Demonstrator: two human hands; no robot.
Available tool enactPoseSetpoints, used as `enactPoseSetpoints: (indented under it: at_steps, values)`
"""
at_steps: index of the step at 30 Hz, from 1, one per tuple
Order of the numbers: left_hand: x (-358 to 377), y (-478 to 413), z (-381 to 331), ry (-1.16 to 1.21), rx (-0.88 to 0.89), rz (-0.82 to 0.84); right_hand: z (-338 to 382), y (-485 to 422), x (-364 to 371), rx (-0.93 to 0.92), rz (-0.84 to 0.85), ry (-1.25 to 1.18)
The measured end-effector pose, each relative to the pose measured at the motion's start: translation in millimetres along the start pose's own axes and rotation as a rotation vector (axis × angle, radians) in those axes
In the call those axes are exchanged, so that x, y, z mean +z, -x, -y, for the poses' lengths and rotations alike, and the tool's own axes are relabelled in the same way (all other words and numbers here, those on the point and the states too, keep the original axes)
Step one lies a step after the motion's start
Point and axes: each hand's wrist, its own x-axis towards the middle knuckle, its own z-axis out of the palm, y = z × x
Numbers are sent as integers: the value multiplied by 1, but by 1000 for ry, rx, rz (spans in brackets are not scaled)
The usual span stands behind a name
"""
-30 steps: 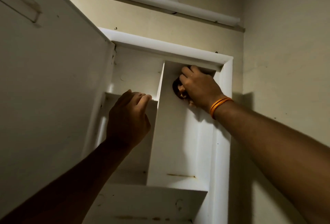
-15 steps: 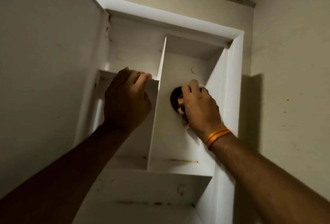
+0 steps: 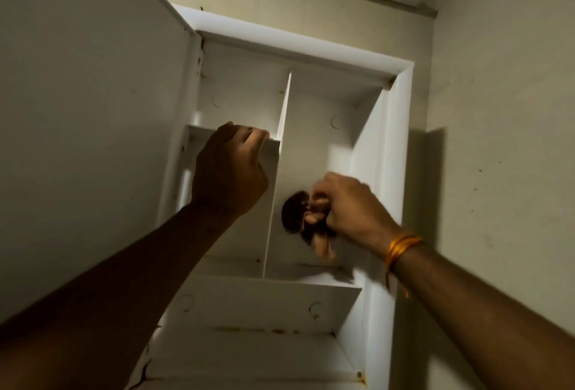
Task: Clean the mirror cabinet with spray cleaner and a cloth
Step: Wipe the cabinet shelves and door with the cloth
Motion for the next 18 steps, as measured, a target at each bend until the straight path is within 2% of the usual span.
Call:
enactPoseSetpoints:
  at_steps: [4,7,13,18]
  values:
    - [1,2,-1,0,13,31,7,-61,-41,26,-466,-76]
    - [4,5,2,-24,42,30,11,-106,-41,91,-620,-76]
    - [11,8,3,-32,50,-2,26,-115,21,89,-753,42]
    - [13,7,2,-9,70,-30,28,-76,45,80,-688,-72]
